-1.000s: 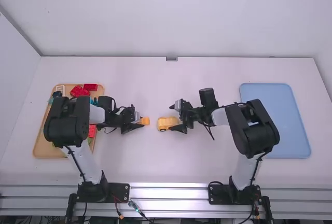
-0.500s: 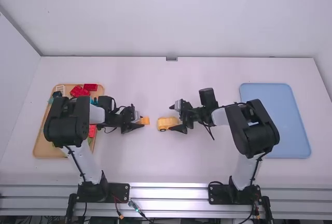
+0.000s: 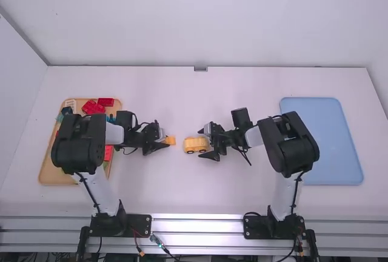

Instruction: Assemble lego blocks to make yellow taxi

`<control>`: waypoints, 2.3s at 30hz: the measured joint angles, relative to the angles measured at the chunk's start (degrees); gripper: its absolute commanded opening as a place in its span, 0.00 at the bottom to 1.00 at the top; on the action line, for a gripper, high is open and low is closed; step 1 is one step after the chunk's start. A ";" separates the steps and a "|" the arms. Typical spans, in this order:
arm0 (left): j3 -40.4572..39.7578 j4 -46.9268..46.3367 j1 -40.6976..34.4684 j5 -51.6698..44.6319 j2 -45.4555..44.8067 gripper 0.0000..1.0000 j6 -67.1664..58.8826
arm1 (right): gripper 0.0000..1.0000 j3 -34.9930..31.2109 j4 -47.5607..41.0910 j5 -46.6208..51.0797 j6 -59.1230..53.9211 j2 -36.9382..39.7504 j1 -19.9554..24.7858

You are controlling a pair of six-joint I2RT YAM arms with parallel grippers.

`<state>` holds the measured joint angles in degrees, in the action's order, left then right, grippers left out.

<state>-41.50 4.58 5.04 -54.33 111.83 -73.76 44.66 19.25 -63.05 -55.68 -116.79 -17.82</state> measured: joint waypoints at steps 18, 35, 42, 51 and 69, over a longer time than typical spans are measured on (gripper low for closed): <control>-0.02 -0.42 -0.87 1.86 -0.42 0.24 0.90 | 0.99 0.00 0.59 -0.50 0.00 0.00 0.00; 0.00 -2.32 -0.87 4.02 -3.80 0.20 3.52 | 0.99 0.00 1.40 -0.50 0.02 0.00 0.00; 0.00 -2.91 -0.87 0.55 -5.27 0.20 3.50 | 0.99 0.00 1.42 0.35 0.02 0.00 0.00; 0.00 -3.85 -4.07 -1.22 -8.50 0.18 3.54 | 0.99 0.00 1.62 1.49 0.02 -0.07 0.00; 0.15 2.71 -11.72 -3.96 -10.49 0.12 10.47 | 1.00 0.09 11.61 -1.77 1.64 -6.95 0.00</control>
<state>-41.34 7.29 -6.68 -58.28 101.34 -63.29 44.75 30.85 -64.82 -54.04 -123.74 -17.82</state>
